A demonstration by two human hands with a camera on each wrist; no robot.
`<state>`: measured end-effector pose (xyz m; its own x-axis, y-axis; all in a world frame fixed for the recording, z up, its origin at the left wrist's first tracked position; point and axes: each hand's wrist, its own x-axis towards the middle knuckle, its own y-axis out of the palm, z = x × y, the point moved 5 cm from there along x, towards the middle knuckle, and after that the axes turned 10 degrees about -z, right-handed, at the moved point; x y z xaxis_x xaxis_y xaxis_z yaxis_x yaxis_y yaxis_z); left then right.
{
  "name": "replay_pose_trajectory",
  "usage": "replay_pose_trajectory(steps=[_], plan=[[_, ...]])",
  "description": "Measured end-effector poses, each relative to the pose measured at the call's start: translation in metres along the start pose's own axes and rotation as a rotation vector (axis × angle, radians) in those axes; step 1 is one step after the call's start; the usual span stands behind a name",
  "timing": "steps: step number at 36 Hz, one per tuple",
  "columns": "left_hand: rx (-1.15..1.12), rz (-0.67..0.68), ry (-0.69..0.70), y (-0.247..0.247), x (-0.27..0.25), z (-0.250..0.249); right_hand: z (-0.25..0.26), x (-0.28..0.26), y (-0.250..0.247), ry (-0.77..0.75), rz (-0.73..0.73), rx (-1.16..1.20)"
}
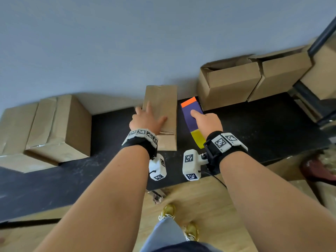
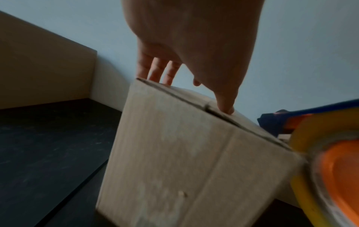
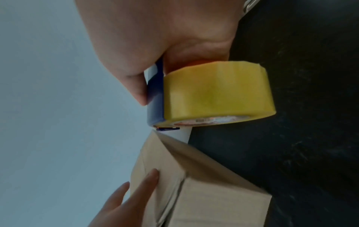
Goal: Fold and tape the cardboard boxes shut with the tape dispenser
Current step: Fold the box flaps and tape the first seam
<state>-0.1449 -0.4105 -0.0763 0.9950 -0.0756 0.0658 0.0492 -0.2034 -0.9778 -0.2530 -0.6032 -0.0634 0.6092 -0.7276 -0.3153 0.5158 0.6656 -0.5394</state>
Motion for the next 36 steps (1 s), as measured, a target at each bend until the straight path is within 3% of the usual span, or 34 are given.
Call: replay_pose_trajectory(steps=[4, 9, 13, 16, 21, 36], plan=[[0.024, 0.071, -0.05, -0.004, -0.014, 0.006, 0.01, -0.017, -0.004, -0.053, 0.005, 0.033], [0.198, 0.094, 0.022, -0.012, -0.029, -0.008, 0.016, -0.033, -0.005, -0.097, 0.008, 0.018], [0.094, 0.041, -0.02, -0.011, -0.041, -0.011, 0.016, -0.041, -0.007, -0.138, 0.016, 0.004], [0.08, -0.037, 0.071, -0.007, -0.043, -0.004, 0.012, -0.043, -0.01, -0.154, 0.023, -0.02], [-0.013, 0.179, 0.275, 0.012, -0.037, 0.006, 0.007, -0.045, -0.011, -0.154, 0.03, -0.023], [0.049, 0.206, 0.222, 0.007, -0.049, -0.007, 0.053, -0.052, -0.035, -0.241, -0.04, 0.074]])
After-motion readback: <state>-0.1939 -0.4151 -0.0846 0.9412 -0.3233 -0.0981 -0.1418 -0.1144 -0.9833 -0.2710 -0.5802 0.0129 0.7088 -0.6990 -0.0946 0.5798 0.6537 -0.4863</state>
